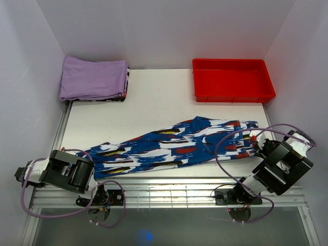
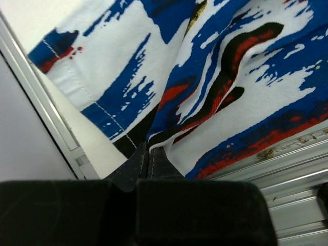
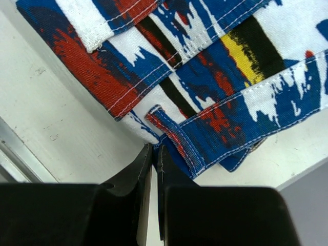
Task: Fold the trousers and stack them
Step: Fold the trousers
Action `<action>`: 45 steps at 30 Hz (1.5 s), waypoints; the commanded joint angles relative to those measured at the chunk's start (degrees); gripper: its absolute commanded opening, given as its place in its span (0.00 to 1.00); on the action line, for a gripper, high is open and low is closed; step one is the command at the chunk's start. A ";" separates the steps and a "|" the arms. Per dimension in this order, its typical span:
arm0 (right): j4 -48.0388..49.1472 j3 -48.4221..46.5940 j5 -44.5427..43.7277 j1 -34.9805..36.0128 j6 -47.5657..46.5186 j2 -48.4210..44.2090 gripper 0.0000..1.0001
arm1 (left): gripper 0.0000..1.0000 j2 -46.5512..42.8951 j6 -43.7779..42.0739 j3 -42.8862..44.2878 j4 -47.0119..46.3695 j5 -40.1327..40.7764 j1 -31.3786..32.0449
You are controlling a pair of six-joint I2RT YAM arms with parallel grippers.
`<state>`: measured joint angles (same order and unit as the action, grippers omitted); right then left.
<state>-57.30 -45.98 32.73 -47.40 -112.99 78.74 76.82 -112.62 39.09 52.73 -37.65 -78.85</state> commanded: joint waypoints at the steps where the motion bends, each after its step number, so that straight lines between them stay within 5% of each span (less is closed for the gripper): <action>1: 0.09 -5.58 -1.19 -0.42 -9.63 3.25 0.08 | 0.00 -0.18 -10.36 -1.04 -4.65 2.68 -0.43; 5: -5.80 -15.62 3.21 -0.33 -3.30 9.57 0.08 | 0.00 7.26 -4.63 13.06 7.93 -2.95 -0.08; 8: -6.60 -17.83 1.91 0.28 -1.36 11.52 0.08 | 0.00 10.02 -5.34 15.50 11.79 -2.52 0.97; 17: 6.21 -8.61 -6.08 3.63 4.26 9.68 0.08 | 0.00 2.54 18.96 -6.39 -21.23 12.41 27.14; 22: 9.31 -8.77 -10.05 3.80 9.80 13.45 0.08 | 0.00 19.45 35.77 4.10 -27.94 17.86 38.83; 27: 6.60 -12.47 -9.80 3.72 12.44 14.52 0.08 | 0.00 29.44 46.51 23.20 -20.93 14.98 40.62; 38: -1.41 -22.58 -1.71 3.72 14.82 15.22 0.08 | 0.00 21.81 46.18 42.21 -9.67 6.36 40.09; 45: -0.45 -24.25 0.75 3.72 16.74 15.65 0.08 | 0.00 11.87 35.90 25.80 -9.75 8.20 38.69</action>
<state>-61.65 -67.48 34.11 -42.70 -97.03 94.15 91.98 -70.32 70.46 43.68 -31.90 -37.89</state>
